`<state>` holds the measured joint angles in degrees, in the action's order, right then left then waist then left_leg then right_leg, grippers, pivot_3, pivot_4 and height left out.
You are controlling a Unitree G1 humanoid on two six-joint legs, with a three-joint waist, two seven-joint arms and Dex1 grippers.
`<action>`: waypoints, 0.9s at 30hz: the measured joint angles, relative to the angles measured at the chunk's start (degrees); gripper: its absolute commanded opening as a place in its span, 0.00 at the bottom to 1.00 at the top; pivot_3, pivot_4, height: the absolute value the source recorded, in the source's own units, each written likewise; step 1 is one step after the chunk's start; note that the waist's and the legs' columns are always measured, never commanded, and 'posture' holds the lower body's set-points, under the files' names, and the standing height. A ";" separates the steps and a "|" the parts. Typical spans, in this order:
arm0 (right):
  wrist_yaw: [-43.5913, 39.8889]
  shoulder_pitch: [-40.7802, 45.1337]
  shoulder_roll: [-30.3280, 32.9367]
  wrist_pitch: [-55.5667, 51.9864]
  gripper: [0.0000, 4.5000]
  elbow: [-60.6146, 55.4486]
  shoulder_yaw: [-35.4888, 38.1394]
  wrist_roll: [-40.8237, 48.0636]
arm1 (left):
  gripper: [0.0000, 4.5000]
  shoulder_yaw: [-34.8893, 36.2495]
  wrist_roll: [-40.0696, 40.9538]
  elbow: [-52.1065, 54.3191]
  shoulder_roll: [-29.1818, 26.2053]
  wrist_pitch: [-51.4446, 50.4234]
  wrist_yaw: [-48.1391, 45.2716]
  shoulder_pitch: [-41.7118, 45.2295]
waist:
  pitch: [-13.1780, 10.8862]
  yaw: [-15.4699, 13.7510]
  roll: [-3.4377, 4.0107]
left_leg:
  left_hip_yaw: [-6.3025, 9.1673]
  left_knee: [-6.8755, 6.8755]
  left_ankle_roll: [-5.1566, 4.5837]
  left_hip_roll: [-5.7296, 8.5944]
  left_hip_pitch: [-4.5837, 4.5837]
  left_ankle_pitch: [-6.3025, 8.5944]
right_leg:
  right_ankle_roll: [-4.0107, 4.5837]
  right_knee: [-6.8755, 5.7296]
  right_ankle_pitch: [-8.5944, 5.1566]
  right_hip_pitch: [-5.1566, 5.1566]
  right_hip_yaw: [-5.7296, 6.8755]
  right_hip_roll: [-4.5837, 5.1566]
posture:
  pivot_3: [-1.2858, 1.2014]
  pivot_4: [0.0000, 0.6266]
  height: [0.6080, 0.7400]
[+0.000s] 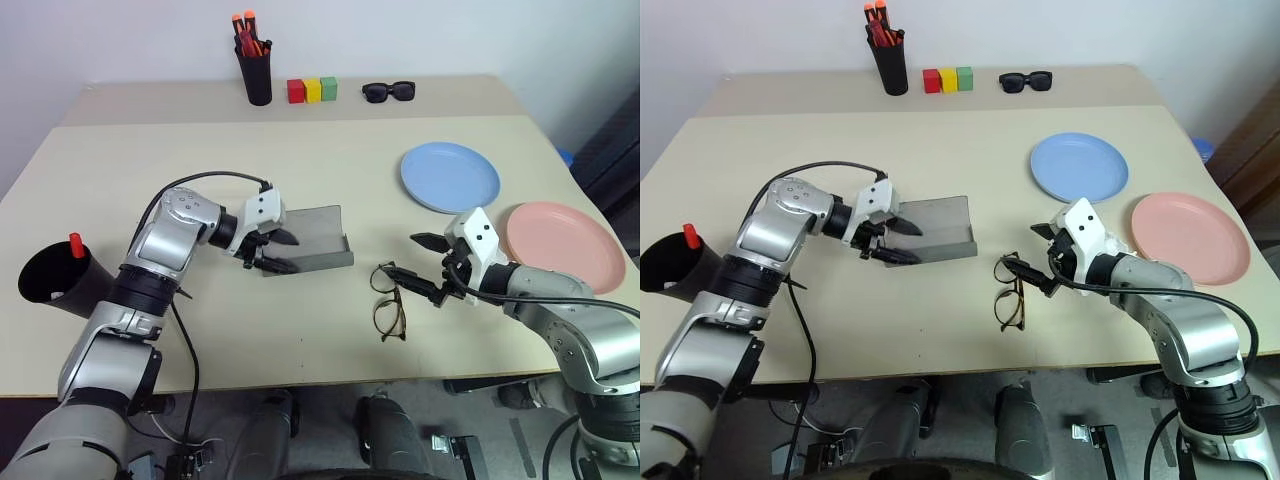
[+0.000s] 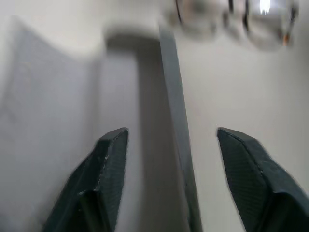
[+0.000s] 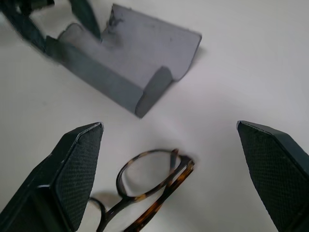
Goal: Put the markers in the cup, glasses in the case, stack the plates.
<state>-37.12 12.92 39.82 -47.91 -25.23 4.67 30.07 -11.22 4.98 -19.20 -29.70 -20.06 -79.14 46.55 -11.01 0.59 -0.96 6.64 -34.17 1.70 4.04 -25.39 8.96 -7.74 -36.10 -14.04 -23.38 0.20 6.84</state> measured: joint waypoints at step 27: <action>15.72 5.32 -11.38 -44.19 1.00 0.76 14.75 21.40 | 0.62 11.84 16.96 44.08 -5.33 5.71 15.43 -45.97 | 0.21 -1.21 0.43 | -0.23 0.01 -0.12 -0.13 0.04 0.09 | 0.43 0.26 -0.16 0.02 -0.16 0.06 | 0.52 0.24 1.00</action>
<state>-21.40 18.24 28.45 -92.10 -24.48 19.42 51.47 0.62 21.94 24.88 -35.04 -14.35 -63.71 0.58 -10.79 -0.62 -0.53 6.42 -34.16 1.58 3.91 -25.35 9.04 -7.31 -35.84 -14.20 -23.36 0.04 6.90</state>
